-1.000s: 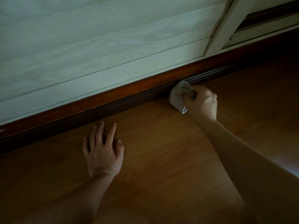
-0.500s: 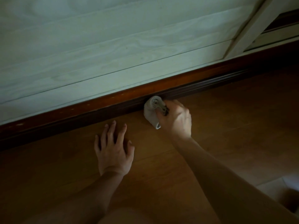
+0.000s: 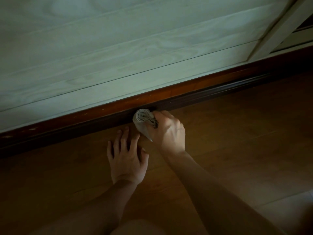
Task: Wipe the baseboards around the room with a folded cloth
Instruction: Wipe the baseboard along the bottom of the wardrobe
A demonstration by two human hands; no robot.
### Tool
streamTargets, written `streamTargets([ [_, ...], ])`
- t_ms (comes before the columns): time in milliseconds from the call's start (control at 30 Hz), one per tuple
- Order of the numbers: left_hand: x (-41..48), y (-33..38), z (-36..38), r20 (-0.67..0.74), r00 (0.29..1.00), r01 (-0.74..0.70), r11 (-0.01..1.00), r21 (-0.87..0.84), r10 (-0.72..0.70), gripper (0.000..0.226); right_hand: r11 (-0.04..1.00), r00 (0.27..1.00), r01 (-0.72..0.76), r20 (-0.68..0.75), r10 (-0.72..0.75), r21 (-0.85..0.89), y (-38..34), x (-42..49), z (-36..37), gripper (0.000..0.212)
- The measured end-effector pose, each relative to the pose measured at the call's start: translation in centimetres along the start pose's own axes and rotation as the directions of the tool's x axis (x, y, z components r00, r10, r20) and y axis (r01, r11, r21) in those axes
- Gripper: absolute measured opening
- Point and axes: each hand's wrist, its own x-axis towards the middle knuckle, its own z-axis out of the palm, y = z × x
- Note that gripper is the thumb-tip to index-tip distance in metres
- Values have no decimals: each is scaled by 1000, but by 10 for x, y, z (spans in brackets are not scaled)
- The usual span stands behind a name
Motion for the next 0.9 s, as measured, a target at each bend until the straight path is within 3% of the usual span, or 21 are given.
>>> streamTargets([
  [167,1,-1,-1,8,1000,-14,1000,0,14,60,999,999,-35,-40,35,-16,25,9,-21,58],
  [333,1,-1,-2,44,999,0,1000,-5,1,62,982,979,-149,-155,131,-115,61,12,-41,26],
  [567,-2,12,-5,-36,999,-15,998,-57,13,58,999,999,15,45,-13,-44,30,15,-36,50],
  [633,2,38,-5,-49,996,-76,994,-72,73,55,998,1000,-11,3,11,-60,48,19,-48,49],
  [733,10,83,-3,-4,986,-165,981,-103,165,54,988,988,-115,-111,103,-106,84,23,-70,29],
  [900,15,98,8,36,984,-171,985,-40,172,58,965,964,-206,-200,173,-160,128,35,-101,19],
])
